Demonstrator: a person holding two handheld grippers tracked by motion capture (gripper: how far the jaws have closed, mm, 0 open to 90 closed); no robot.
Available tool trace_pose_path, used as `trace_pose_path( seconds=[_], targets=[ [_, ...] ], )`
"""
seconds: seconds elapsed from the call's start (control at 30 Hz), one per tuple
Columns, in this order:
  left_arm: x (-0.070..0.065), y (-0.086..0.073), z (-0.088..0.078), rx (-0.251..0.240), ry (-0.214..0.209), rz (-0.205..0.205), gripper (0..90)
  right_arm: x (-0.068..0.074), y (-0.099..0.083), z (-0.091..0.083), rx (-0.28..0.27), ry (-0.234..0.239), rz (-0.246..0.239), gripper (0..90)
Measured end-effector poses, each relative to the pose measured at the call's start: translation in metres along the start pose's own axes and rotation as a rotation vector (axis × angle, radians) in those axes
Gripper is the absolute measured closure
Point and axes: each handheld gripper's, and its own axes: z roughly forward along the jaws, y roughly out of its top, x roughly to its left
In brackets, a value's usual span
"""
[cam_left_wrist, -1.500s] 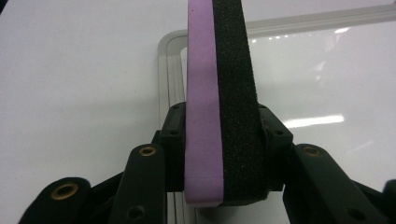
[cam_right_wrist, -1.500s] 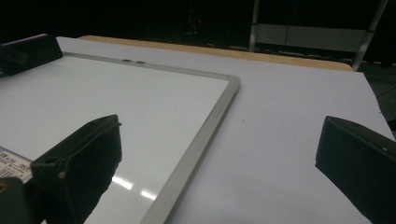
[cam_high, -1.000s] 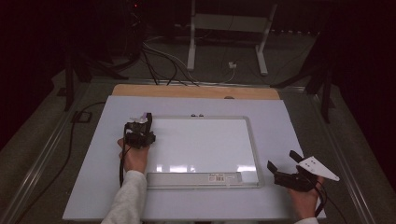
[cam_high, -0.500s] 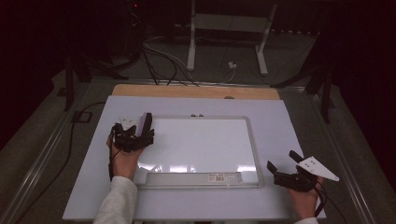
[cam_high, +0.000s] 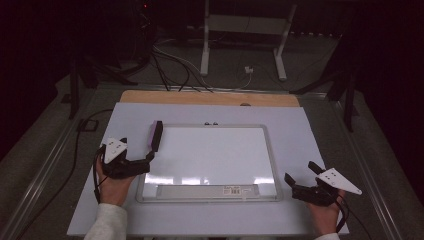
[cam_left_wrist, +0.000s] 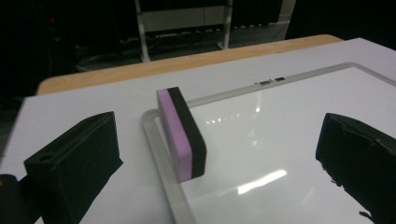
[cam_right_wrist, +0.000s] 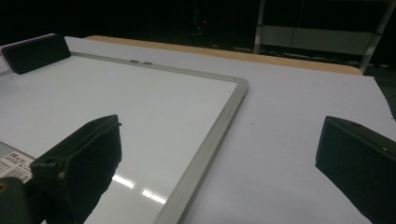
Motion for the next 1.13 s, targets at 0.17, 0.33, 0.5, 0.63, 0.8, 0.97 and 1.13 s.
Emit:
trace_pose_path(
  seconds=[0.17, 0.33, 0.5, 0.63, 0.8, 0.97, 1.13],
  targets=[
    [0.005, -0.008, -0.013, -0.027, -0.003, 0.001, 0.6, 0.002, 0.0, 0.001, 0.0, 0.004, -0.004, 0.6],
    [0.006, -0.017, -0.019, -0.054, -0.012, 0.007, 0.6, 0.003, 0.0, 0.001, -0.002, 0.006, -0.006, 0.6],
    [0.007, -0.022, -0.02, -0.052, -0.012, 0.011, 0.6, 0.004, 0.001, 0.001, -0.007, 0.01, -0.01, 0.5],
    [0.008, -0.028, -0.022, -0.059, -0.007, 0.017, 0.6, 0.004, 0.001, 0.001, -0.007, 0.011, -0.009, 0.6],
    [0.01, -0.033, -0.028, -0.087, -0.013, -0.002, 0.6, 0.004, 0.002, 0.0, -0.011, 0.011, -0.013, 0.6],
    [0.011, -0.036, -0.032, -0.092, -0.009, 0.01, 0.6, 0.002, 0.002, -0.001, -0.01, 0.01, -0.01, 0.5],
    [0.014, -0.037, -0.034, -0.096, -0.003, 0.001, 0.6, 0.002, 0.002, -0.001, -0.01, 0.007, -0.011, 0.5]
  ],
)
